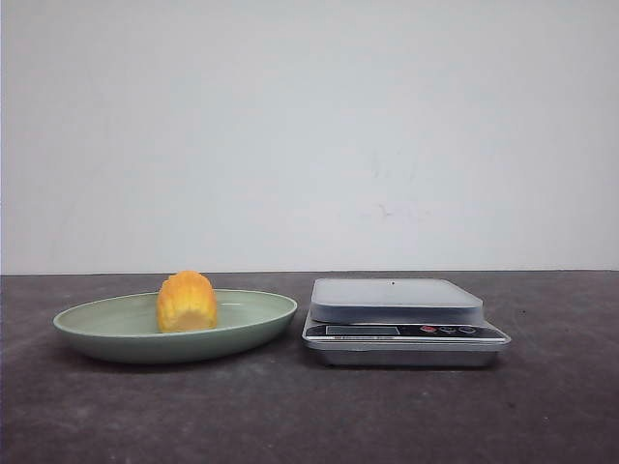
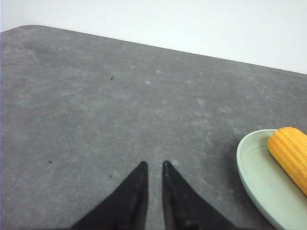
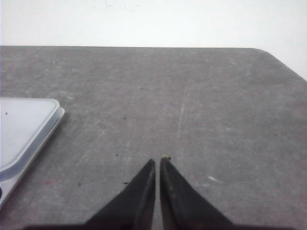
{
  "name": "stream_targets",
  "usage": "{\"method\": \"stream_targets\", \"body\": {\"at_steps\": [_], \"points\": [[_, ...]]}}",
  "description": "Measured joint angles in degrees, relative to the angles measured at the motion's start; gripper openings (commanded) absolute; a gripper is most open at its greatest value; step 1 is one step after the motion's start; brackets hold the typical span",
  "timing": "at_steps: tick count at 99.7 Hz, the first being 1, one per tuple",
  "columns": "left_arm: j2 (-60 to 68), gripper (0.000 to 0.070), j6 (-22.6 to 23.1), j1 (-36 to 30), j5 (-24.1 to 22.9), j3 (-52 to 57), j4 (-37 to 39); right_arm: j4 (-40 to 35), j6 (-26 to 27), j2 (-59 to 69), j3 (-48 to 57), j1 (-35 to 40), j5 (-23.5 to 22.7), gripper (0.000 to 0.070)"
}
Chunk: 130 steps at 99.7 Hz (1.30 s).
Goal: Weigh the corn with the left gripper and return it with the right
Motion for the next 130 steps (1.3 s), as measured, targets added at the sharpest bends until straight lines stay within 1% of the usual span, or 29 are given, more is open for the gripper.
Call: {"method": "stream_targets", "body": {"at_steps": [9,17,30,37,41,43,45,47,49,50,52,53,54,56,57,59,62,65,74,80,88,101,117,130], "points": [[0.0,0.0014,-2.3,0.0,1.4,-0.1,1.0,-0.1,2.0,0.0,0.2,0.0,-0.9,0.0003],[0.6,0.0015,-5.2,0.0,3.5,1.1,0.9,-2.5,4.3,0.6,3.0,0.0,-0.7,0.0003],[5.5,0.0014,-7.9,0.0,4.1,8.8,1.0,-3.5,6.9,5.2,13.9,0.0,0.5,0.0003],[9.5,0.0013,-8.4,0.0,4.1,14.4,1.5,-4.2,7.4,9.7,20.4,0.0,0.6,0.0004],[12.4,0.0013,-8.5,0.0,4.1,17.8,1.5,-5.1,7.5,12.7,23.8,0.0,0.4,0.0020],[13.9,0.0017,-8.5,0.0,4.2,19.5,1.5,-5.5,7.5,13.9,25.0,0.0,0.2,0.0044],[15.5,0.0027,-8.5,0.0,4.2,21.2,1.4,-6.2,7.5,15.9,27.0,0.0,-0.3,0.0089],[17.1,0.0045,-8.5,0.0,4.5,22.9,1.4,-6.7,7.5,17.6,28.4,0.0,-0.6,0.0152],[18.7,0.0080,-8.4,0.0,4.9,24.5,1.4,-7.0,7.5,18.8,29.4,0.0,-1.0,0.0260],[19.6,0.0087,-8.4,0.0,5.3,25.4,1.3,-7.3,7.5,19.6,30.1,0.0,-1.2,0.0276],[21.0,0.0147,-8.3,0.0,6.0,26.9,1.3,-7.6,7.5,21.1,31.5,0.0,-1.7,0.0364],[21.7,0.0161,-8.3,0.0,6.3,27.8,1.3,-7.9,7.5,22.2,32.4,0.0,-2.2,0.0406],[22.5,0.0206,-8.3,0.0,6.6,28.5,1.3,-8.0,7.5,22.5,32.7,0.0,-2.3,0.0461],[23.8,0.0270,-8.3,0.0,7.3,30.2,1.3,-8.3,7.5,24.0,34.2,0.0,-3.0,0.0501],[24.5,0.0286,-8.3,0.0,7.6,30.9,1.3,-8.4,7.5,24.6,34.8,0.0,-3.2,0.0521],[25.9,0.0343,-8.3,0.0,8.2,32.4,1.3,-8.5,7.6,25.8,35.9,0.0,-3.7,0.0543],[27.8,0.0405,-8.2,0.0,9.0,34.6,1.0,-8.6,7.7,27.4,37.4,0.0,-4.5,0.0547],[29.5,0.0432,-8.2,0.0,9.8,36.7,0.5,-8.7,8.0,28.7,38.7,0.0,-5.4,0.0547],[33.6,0.0432,-8.0,-0.1,12.8,42.2,-2.6,-9.7,8.5,31.7,41.7,0.0,-8.0,0.0547],[36.1,0.0431,-7.8,-0.6,14.7,45.4,-5.2,-10.5,8.6,33.2,43.4,0.0,-8.9,0.0547],[40.0,0.0430,-7.0,-2.5,15.0,49.2,-8.0,-11.1,8.6,34.8,45.6,0.0,-10.2,0.0547],[47.4,0.0428,-6.1,-8.0,14.6,53.1,-8.8,-12.0,8.7,37.4,49.8,0.0,-14.1,0.0547],[58.5,0.0429,-5.7,-15.1,10.7,53.9,-9.0,-13.9,8.8,39.6,54.4,0.0,-16.0,0.0547],[67.1,0.0430,-5.7,-18.6,8.7,53.9,-9.0,-16.4,8.6,40.1,56.7,0.0,-16.7,0.0547]]}}
